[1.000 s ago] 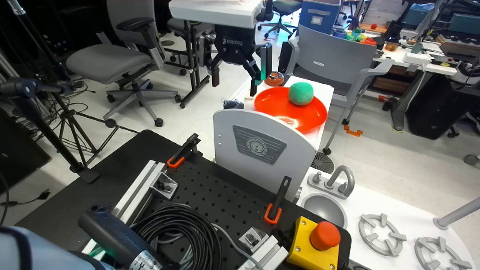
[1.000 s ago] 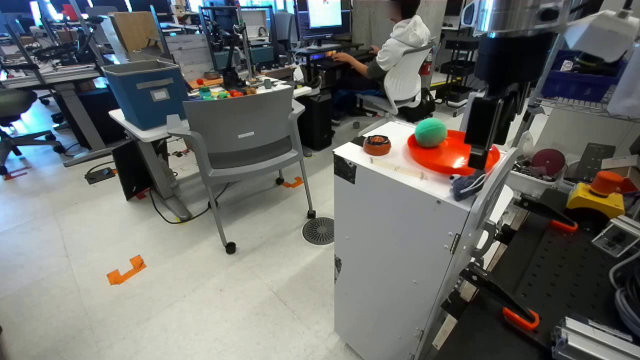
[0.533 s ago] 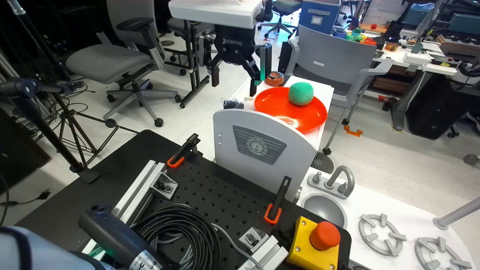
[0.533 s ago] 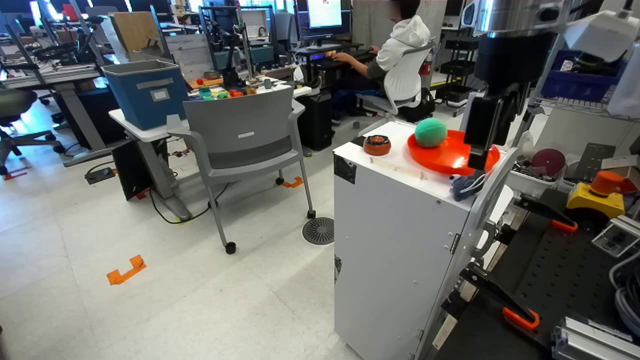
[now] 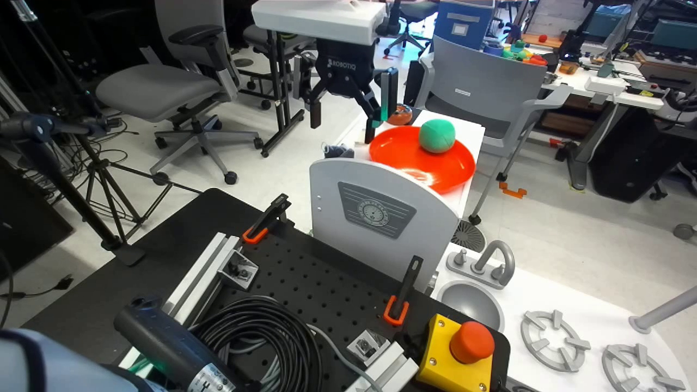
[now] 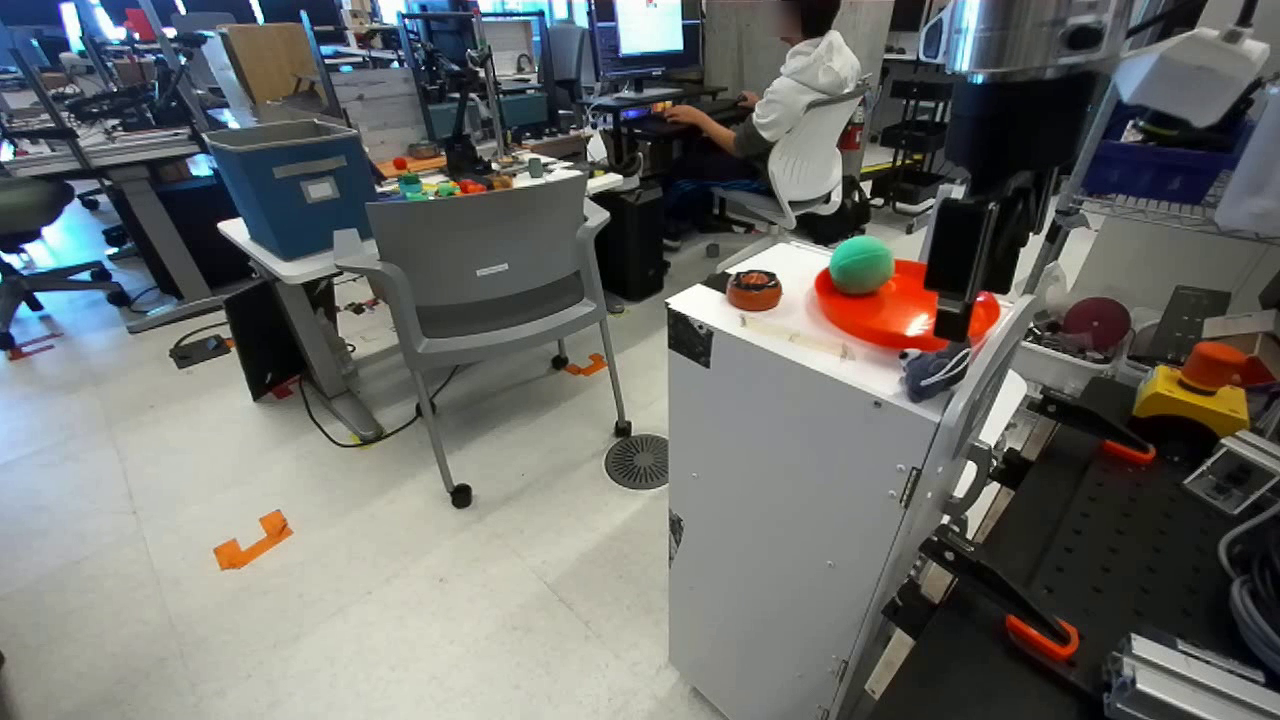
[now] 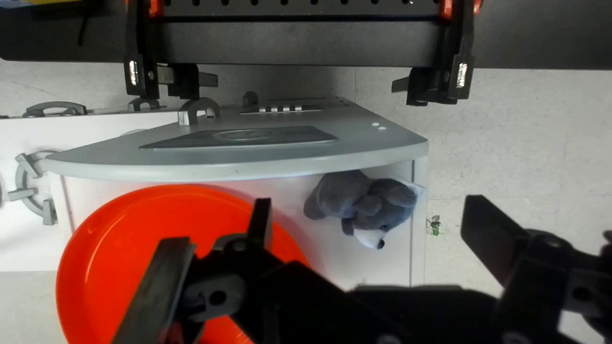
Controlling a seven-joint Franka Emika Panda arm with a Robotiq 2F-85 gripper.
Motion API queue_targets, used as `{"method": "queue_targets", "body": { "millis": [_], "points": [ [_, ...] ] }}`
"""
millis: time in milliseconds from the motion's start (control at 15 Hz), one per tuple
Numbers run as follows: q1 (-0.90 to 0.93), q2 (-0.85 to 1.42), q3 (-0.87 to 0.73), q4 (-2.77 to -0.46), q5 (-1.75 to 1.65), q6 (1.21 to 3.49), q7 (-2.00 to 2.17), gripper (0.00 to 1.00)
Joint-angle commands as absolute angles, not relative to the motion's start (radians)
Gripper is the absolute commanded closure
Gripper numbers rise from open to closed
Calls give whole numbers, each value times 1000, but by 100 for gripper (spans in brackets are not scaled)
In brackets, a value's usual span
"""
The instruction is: Pick up the grey bear and put it on the red plate
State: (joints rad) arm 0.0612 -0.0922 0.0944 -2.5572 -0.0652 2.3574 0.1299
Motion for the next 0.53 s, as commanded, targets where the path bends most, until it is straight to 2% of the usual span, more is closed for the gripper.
{"method": "queue_targets", "body": {
  "millis": [0, 467],
  "points": [
    [59, -56, 84, -2510, -46, 2311, 130, 0],
    [75, -60, 88, -2514, -15, 2291, 82, 0]
  ]
}}
